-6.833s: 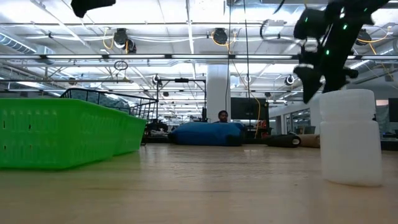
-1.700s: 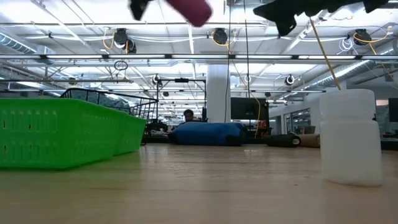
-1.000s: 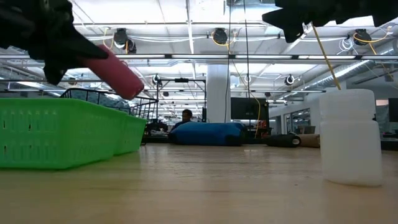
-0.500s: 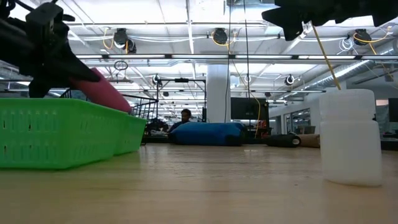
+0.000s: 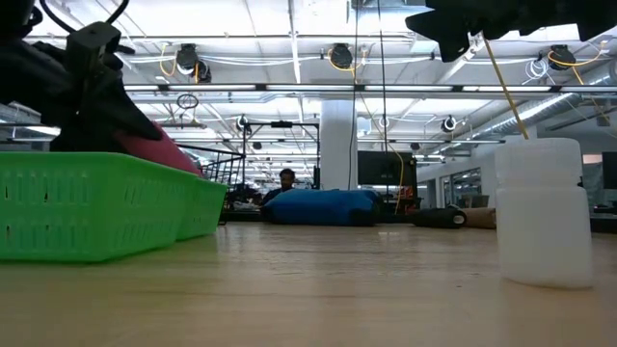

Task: Pick & Place Medicine items
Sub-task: Put the pink bandage into the top green basket, then put the brown bandage into the top green basket

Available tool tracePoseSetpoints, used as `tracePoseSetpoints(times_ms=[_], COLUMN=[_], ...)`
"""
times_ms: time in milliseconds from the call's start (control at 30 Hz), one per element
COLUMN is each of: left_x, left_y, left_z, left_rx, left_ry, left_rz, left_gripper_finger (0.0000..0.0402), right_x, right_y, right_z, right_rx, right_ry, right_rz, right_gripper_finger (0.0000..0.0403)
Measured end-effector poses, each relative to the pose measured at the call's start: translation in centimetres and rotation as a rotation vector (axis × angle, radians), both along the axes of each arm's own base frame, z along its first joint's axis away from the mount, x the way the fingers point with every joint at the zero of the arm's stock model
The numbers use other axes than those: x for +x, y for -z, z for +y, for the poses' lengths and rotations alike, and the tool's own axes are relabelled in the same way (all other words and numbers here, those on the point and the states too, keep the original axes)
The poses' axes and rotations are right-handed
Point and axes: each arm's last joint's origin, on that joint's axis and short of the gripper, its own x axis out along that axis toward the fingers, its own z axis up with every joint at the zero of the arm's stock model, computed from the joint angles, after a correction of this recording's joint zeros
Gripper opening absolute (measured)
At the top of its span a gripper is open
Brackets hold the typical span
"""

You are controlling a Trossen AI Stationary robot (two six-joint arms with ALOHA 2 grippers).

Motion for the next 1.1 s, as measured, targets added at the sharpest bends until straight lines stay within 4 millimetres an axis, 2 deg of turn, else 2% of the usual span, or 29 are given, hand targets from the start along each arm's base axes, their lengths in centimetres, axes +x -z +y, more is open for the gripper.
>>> tracePoseSetpoints(times_ms=[133, 267, 433, 667, 800, 933, 1100], left_x=[0.2, 0.3, 0.3, 0.1, -0.2, -0.3, -0.5], left_y=[0.0, 0.0, 0.0, -0.5, -1.7, -3.8, -6.8], left_z=[0.4, 0.6, 0.6, 0.7, 0.8, 0.9, 0.9], left_rx=[0.001, 0.009, 0.046, 0.029, 0.029, 0.055, 0.150], left_ry=[-0.009, -0.018, 0.008, 0.009, 0.027, 0.079, 0.152], left_rz=[0.009, 0.013, 0.032, -0.001, -0.066, -0.200, -0.400], left_gripper_finger=[0.0188, 0.0223, 0.0244, 0.0249, 0.0250, 0.0250, 0.0250], right_x=[0.0, 0.0, 0.0, 0.0, 0.0, 0.0, 0.0], right_y=[0.0, 0.0, 0.0, 0.0, 0.0, 0.0, 0.2], right_z=[0.0, 0.0, 0.0, 0.0, 0.0, 0.0, -0.5], right_rx=[0.000, 0.000, 0.000, 0.000, 0.000, 0.008, 0.006], right_ry=[0.000, 0.000, 0.000, 0.000, 0.000, 0.013, 0.165], right_rz=[0.000, 0.000, 0.000, 0.001, 0.001, 0.002, 0.018], right_gripper_finger=[0.0187, 0.0187, 0.0187, 0.0187, 0.0187, 0.0187, 0.0187])
